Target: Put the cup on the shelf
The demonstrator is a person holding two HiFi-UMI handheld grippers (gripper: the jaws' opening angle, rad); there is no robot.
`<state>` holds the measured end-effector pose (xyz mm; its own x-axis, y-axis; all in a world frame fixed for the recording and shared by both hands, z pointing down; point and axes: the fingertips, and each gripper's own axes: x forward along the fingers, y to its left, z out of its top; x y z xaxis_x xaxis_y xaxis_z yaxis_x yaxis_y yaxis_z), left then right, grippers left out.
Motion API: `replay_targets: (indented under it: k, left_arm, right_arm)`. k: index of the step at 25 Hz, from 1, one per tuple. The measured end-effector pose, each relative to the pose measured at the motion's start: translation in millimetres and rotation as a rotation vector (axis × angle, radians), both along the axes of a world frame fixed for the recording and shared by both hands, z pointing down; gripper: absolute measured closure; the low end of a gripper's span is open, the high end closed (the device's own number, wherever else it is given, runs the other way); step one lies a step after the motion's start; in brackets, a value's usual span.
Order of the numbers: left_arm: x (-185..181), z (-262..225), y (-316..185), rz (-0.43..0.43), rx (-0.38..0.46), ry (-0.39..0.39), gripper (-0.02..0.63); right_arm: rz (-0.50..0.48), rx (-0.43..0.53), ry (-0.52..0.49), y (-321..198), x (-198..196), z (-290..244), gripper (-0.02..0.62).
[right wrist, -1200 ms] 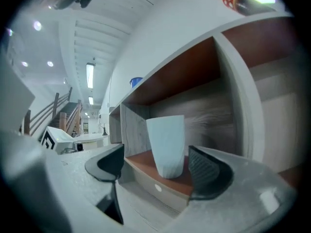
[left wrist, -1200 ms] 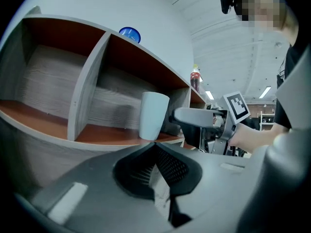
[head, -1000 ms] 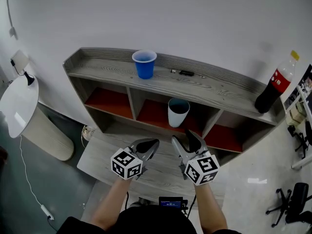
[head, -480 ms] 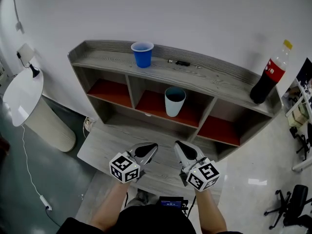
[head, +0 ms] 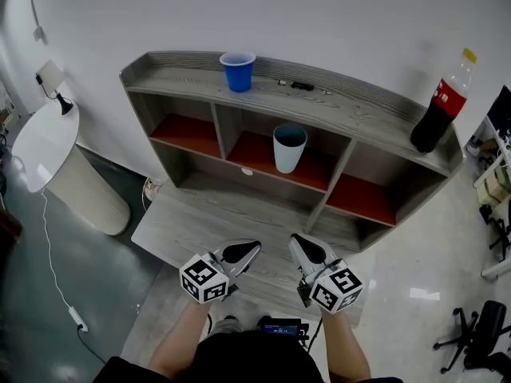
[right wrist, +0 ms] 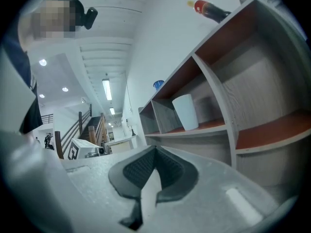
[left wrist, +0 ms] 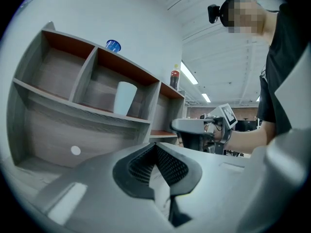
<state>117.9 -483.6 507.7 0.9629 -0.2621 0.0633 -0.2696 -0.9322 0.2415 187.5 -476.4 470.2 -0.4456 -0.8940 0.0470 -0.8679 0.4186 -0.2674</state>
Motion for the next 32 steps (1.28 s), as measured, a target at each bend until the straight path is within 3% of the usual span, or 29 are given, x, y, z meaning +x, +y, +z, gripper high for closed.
replay_targets:
  k: [9, 23, 32]
  left_arm:
    - [-15.8, 0.2, 20.7, 0.036, 0.027, -0.026, 0.604]
    - [-93.4, 14.8, 72.0, 0.063, 0.014, -0.033, 0.604]
    - [-117.2, 24.5, 111.7, 0.119, 0.003, -0.025, 0.604]
  right_arm:
    - [0.062, -0.032, 0.013, 25.3, -2.8, 13.5, 0.597]
    - [0.119, -0.072, 0.058, 81.6, -72.0, 23.9, 0.597]
    - [0.173, -0.097, 0.089, 128.4, -101.0, 31.6, 0.597]
